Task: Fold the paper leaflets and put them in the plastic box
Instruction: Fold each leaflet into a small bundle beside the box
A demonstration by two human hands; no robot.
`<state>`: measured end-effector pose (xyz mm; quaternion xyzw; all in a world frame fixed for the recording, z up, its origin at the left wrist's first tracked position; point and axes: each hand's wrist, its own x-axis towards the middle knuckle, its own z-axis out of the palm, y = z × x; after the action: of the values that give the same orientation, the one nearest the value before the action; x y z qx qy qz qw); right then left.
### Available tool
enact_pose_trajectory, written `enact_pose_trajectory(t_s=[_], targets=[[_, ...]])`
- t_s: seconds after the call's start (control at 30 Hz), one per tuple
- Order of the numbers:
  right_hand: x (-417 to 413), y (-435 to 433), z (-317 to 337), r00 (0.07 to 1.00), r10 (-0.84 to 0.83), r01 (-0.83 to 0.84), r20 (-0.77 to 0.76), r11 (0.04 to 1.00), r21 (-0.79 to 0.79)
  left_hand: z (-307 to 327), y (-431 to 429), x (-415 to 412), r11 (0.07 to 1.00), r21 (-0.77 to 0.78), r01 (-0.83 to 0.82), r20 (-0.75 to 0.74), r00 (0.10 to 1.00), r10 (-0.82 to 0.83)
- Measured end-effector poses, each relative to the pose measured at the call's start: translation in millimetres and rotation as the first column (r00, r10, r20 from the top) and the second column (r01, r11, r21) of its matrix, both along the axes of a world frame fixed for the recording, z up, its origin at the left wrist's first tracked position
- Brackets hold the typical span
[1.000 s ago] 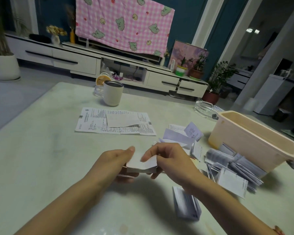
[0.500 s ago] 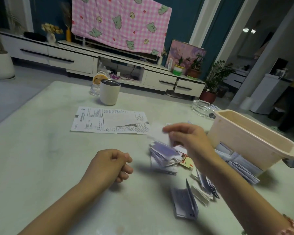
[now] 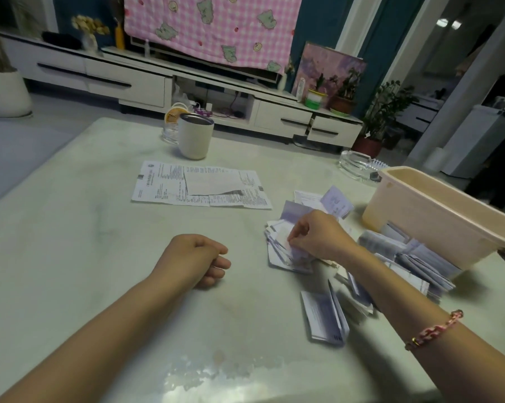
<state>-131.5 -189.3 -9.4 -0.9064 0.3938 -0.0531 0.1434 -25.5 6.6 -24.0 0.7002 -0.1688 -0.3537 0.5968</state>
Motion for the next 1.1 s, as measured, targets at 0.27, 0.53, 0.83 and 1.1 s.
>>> enact_pose_trajectory(t_s=[0.27, 0.53, 0.83, 1.1], targets=[[0, 6, -4, 0.995, 0.092, -0.099, 0.040, 0.956, 0.278, -2, 3, 1, 1.000, 0.029, 0.012, 0.011, 1.000, -0.012], [13, -1, 4, 0.982, 0.145, -0.109, -0.124, 0.960, 0.256, -10, 3, 1, 0.998, 0.059, 0.020, 0.065, 0.998, -0.024], [-8, 1, 8, 0.989, 0.149, -0.127, -0.010, 0.879, 0.460, 4, 7, 9, 0.998, 0.048, -0.033, -0.089, 0.995, 0.037], [0, 24, 59, 0.925, 0.111, -0.218, 0.362, 0.938, 0.270, 9, 17, 15, 0.998, 0.054, -0.044, -0.077, 0.996, 0.048]])
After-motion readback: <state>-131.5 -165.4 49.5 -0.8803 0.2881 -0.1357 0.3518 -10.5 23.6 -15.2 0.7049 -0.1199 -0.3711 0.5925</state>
